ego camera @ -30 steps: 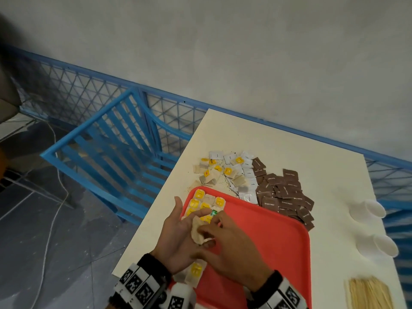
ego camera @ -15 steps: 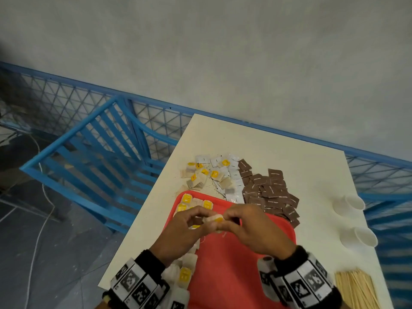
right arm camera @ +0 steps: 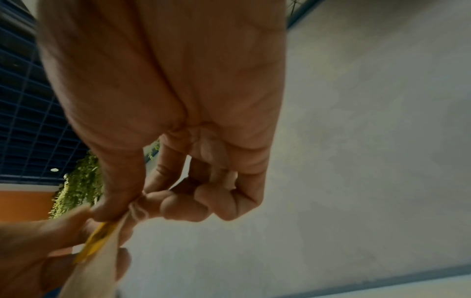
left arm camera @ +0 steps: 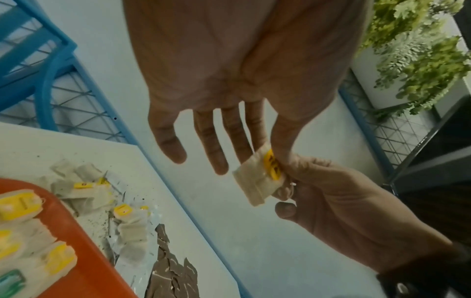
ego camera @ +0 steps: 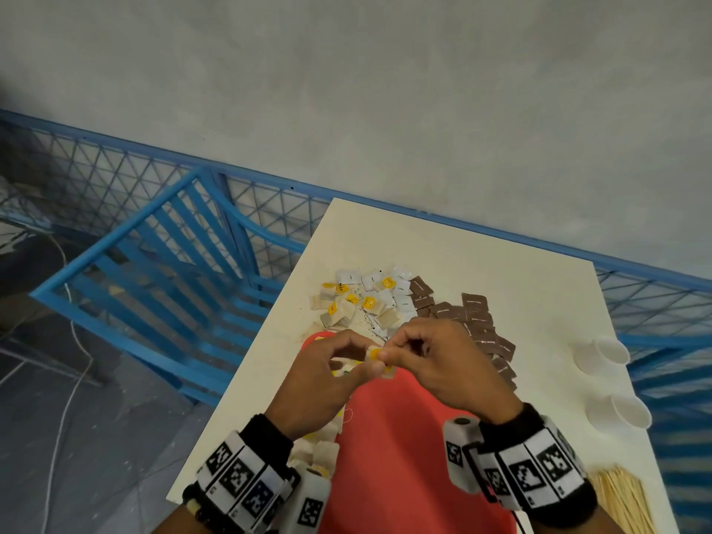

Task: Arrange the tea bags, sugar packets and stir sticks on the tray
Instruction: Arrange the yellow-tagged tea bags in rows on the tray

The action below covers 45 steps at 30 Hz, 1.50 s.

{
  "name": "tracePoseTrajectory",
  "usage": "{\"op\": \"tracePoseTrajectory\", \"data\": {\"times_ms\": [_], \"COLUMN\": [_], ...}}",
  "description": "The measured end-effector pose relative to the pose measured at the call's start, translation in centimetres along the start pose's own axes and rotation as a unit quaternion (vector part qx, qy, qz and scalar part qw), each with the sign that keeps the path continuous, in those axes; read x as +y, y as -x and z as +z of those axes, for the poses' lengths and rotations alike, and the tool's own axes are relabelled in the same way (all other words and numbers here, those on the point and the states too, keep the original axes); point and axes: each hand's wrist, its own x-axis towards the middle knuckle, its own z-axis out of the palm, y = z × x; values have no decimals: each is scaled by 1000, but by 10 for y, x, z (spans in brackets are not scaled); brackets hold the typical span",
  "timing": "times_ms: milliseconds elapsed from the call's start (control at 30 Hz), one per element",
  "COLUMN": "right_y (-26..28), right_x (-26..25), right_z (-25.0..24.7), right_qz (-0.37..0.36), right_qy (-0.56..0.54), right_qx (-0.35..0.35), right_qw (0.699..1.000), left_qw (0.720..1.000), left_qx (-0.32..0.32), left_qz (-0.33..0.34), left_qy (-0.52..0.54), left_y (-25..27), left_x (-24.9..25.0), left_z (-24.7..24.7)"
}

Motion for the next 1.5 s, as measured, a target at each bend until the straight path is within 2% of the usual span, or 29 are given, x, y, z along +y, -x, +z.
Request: {"op": "tracePoseTrajectory", "data": {"times_ms": [133, 233, 300, 400, 467, 533, 700, 867, 967, 1100, 1267, 1367, 1500], "right_y": [1, 15, 23, 26, 25, 26, 11, -44, -80, -113, -129, -129, -127], "right_x": [2, 6, 10, 15, 12, 8, 23, 66, 87, 92, 91, 89, 85], "right_z": [14, 36, 51, 62, 70, 81, 103, 122, 143, 170, 191, 200, 206], "right_qz": [19, 35, 47, 78, 93, 101, 173, 267, 323, 347, 395, 384, 312], "right_qy": [-89, -106, -120, -133, -154, -188, -262, -175, -140, -132, -94, -27, 51], "right_qx": [45, -50, -59, 37, 19, -14, 5, 10, 5, 4, 41, 31, 52], "right_qw": [995, 993, 990, 987, 984, 977, 949, 948, 936, 928, 913, 923, 947], "left_qw": [995, 988, 987, 992, 994, 995, 993, 983, 979, 970, 965, 964, 965], "left_qx": [75, 107, 96, 35, 1, -4, 1, 15, 16, 16, 16, 22, 24], "left_qz": [2, -21, -46, -60, -59, -69, -110, -181, -205, -241, -257, -263, -259], "left_qy": [68, 110, 118, 107, 88, 76, 52, -6, -14, -19, -38, -33, -39], "left_y": [0, 7, 12, 18, 22, 23, 24, 34, 43, 54, 59, 58, 53], "left_x": [-7, -16, -26, -39, -46, -52, -72, -97, -107, -116, -125, -126, -121], "left_z": [-3, -11, -19, -27, -29, -30, -37, -50, -58, -68, -77, -84, -90]}}
